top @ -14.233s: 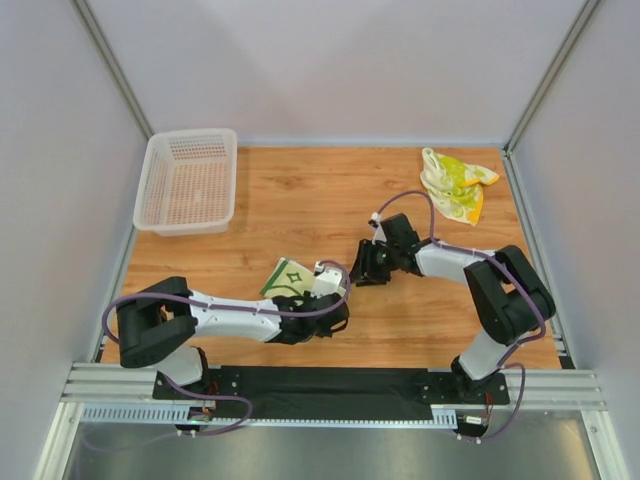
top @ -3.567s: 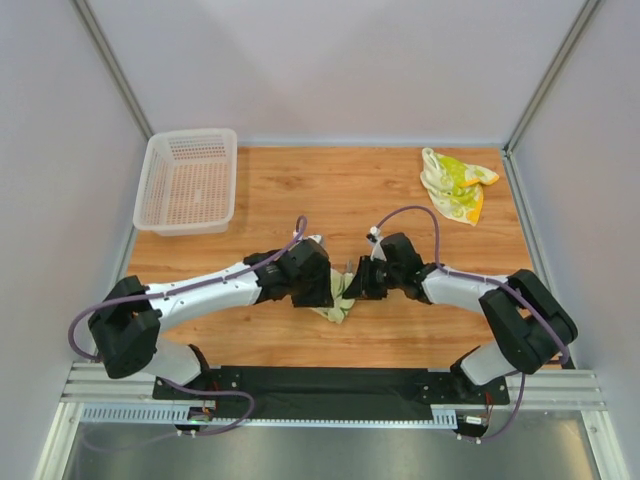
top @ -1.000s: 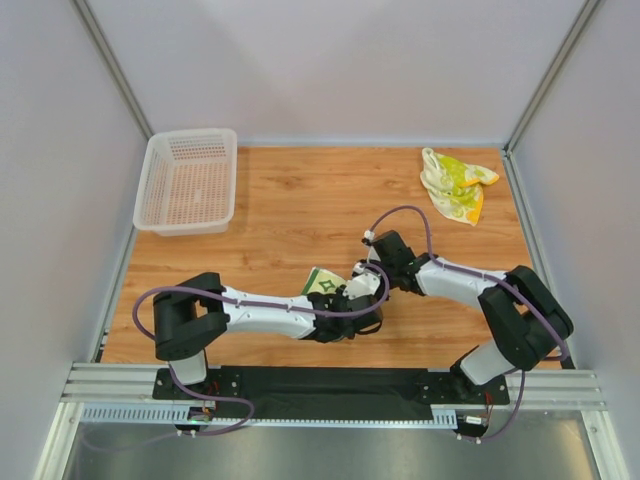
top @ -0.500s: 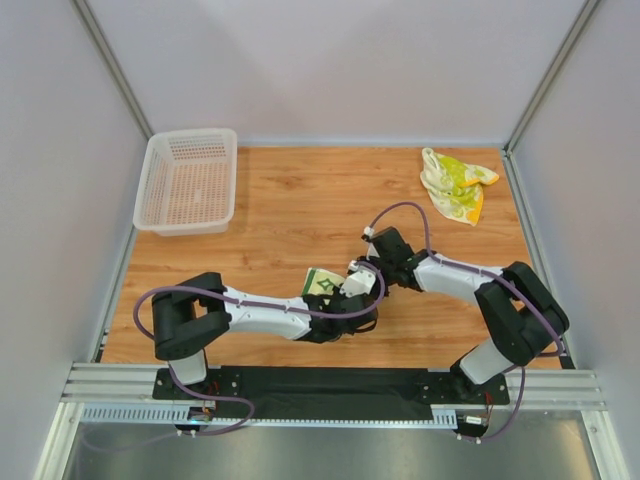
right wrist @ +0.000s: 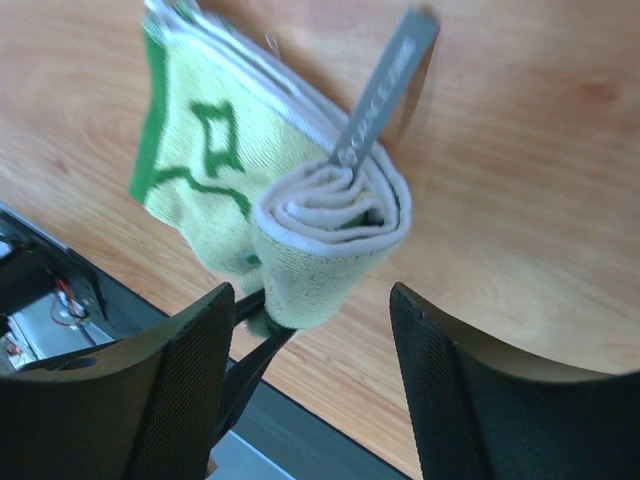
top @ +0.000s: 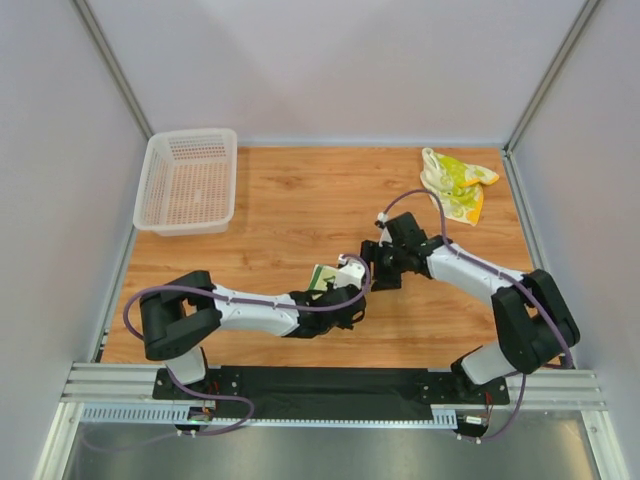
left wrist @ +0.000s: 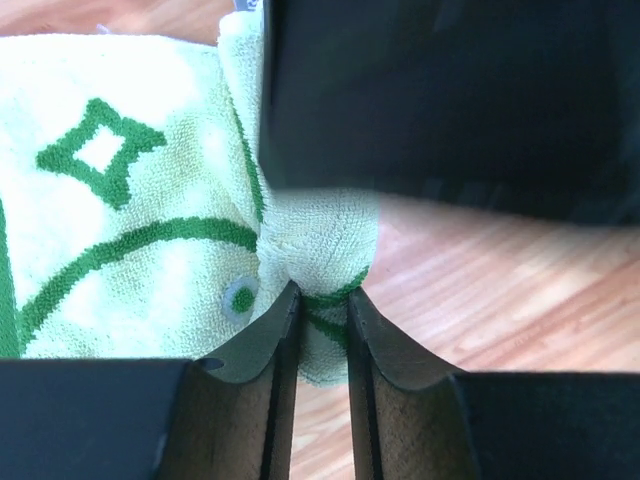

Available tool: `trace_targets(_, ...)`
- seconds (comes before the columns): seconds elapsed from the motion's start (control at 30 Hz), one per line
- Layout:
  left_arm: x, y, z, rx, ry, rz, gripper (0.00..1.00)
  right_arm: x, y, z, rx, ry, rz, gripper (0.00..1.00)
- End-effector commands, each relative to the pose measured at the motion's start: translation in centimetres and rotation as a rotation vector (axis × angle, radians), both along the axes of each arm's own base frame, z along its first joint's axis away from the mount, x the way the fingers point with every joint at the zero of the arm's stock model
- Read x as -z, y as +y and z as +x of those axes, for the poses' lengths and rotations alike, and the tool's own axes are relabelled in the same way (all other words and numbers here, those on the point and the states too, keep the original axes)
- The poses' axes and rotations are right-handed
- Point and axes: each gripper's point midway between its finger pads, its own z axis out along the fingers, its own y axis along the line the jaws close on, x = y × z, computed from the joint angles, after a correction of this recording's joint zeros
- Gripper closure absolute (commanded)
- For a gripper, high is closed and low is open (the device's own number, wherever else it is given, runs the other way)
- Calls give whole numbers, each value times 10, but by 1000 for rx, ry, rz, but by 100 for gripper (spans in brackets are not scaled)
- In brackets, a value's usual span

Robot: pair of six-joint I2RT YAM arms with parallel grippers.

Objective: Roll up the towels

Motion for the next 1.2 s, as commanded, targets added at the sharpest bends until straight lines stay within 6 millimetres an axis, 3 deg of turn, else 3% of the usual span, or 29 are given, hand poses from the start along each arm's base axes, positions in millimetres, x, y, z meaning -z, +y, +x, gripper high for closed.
trace_targets(0.0,44,35,-53,77,254,133,99,-45,-9,23,14,-86,39,34)
trace_targets(0.17,22,22,-57,81,298,54,99,-74,-33,43,88,-136,50,33)
trace_targets(0.27,9,13,-58,68,347,-53,99,-81,-38,41,99,-148,79,33)
trace_targets(0.37,-8,7,-53,55,392,-207,99,-90,-31,26,83,-168,176,33)
trace_targets(0.4,-9,14,-52,40,399,-232,99,-81,-29,16,76,-141,203,33)
trace_targets(0.43,-22,2,-55,69,433,-329,99,-80,-26,10,67,-139,235,33)
trace_targets(0.47,-16,12,-50,42,457,-353,99,-93,-18,7,49,-167,314,32)
trace_targets(0.5,-23,12,-48,39,465,-398,99,-82,-18,-4,44,-140,336,32)
trace_targets(0.53,-30,8,-48,40,495,-461,99,-87,-14,-3,31,-174,372,31)
trace_targets(0.67,-27,22,-37,-15,585,-560,99,-84,-6,-20,-13,-173,438,29)
trace_targets(0.83,-26,29,-29,-53,683,-627,99,-60,1,-37,-38,-125,446,29)
trace_targets(1.17,-12,35,-31,-87,814,-661,99,-25,13,-42,-56,-83,423,28)
